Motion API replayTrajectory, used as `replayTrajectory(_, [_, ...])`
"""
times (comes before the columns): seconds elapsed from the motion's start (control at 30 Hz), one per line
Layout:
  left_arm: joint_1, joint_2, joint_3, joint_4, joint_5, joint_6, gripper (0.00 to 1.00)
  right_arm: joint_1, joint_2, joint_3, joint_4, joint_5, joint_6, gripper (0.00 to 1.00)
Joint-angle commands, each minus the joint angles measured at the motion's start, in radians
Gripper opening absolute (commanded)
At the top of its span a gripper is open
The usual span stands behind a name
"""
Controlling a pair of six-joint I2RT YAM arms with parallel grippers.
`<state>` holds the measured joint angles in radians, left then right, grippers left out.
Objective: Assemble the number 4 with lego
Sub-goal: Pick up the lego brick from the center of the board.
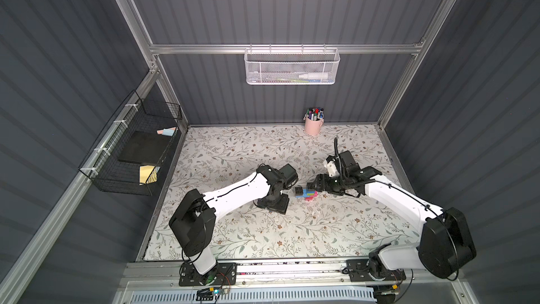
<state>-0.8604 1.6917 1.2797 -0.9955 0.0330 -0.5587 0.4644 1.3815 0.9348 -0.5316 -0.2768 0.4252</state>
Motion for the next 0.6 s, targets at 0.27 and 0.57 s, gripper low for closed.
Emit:
replayTrajectory(0.27, [0.067, 0.030, -0.002, 0.127, 0.056, -0.055, 0.62, 0.000, 0.040, -0.019, -0.128, 0.058, -0.022, 0.73])
replayTrajectory(0.57, [0.070, 0.103, 0.034, 0.077, 0.005, -0.089, 0.49, -0.002, 0.045, -0.014, -0.128, 0.062, -0.024, 0.73])
